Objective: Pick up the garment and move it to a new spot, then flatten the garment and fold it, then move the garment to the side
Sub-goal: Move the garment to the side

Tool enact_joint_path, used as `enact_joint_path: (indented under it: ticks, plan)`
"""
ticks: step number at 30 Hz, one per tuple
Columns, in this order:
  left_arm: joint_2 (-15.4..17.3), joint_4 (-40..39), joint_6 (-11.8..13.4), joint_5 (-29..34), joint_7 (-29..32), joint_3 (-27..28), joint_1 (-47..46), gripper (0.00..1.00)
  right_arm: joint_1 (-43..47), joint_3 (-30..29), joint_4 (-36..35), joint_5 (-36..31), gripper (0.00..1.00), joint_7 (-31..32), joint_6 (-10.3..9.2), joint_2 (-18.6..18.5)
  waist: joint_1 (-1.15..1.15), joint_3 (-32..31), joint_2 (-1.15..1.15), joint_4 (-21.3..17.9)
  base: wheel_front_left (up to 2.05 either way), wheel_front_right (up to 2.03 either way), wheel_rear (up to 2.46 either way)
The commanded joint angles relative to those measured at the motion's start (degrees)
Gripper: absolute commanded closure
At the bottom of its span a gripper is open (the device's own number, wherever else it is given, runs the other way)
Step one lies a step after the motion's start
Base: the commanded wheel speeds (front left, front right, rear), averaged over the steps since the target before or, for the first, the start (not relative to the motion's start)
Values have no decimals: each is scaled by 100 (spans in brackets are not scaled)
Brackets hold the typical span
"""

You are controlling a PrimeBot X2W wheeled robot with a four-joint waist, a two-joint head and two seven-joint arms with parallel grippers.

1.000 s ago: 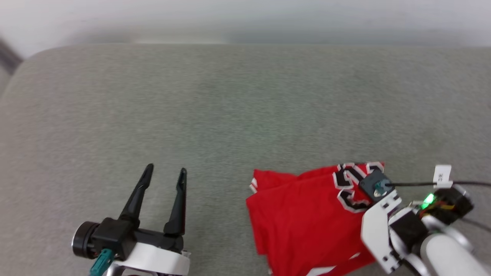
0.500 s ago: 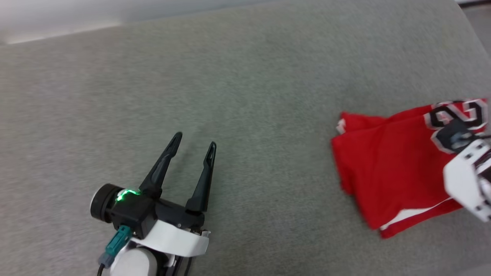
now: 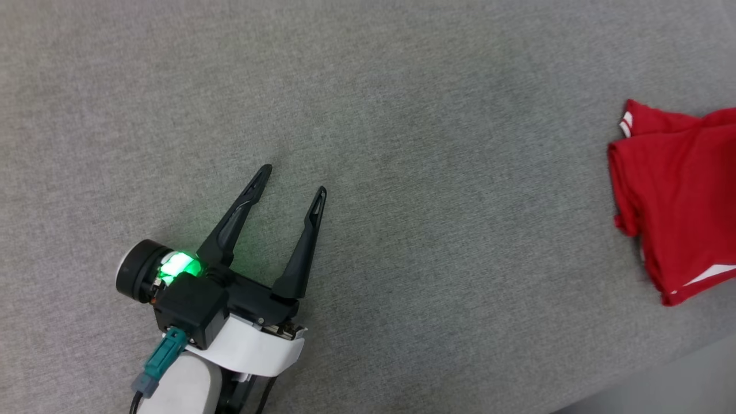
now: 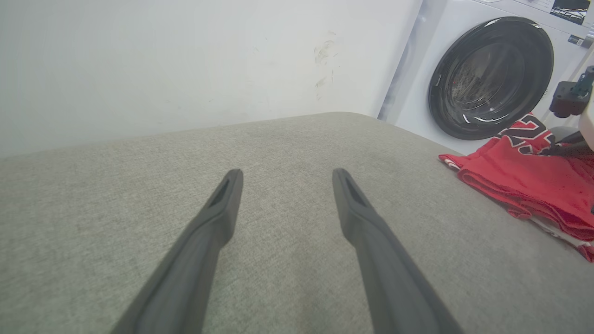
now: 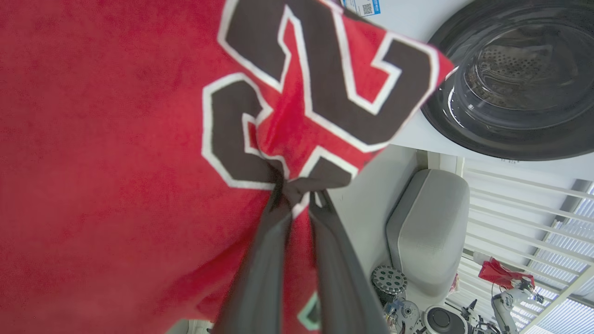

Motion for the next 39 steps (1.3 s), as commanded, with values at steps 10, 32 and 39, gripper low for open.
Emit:
enact_joint_path:
  ticks: [10, 32, 39]
  plan:
    - [188, -260, -7, 147, -12, -28, -156, 0, -433, -1232, 943, -605, 100, -760, -10, 420, -1, 514, 0, 263, 0, 0, 0]
    - [-474, 79, 14, -109, -12, 820, 405, 0, -194, -1704, -732, -530, 0, -1268, -8, 1207, -1, -1428, 0, 748, 0, 0, 0]
    - [-639, 116, 104, -50, -11, 1465, 772, 0, 430, -1853, -2103, 160, 0, -2037, -8, 2111, -1, -2044, 0, 1158, 0, 0, 0]
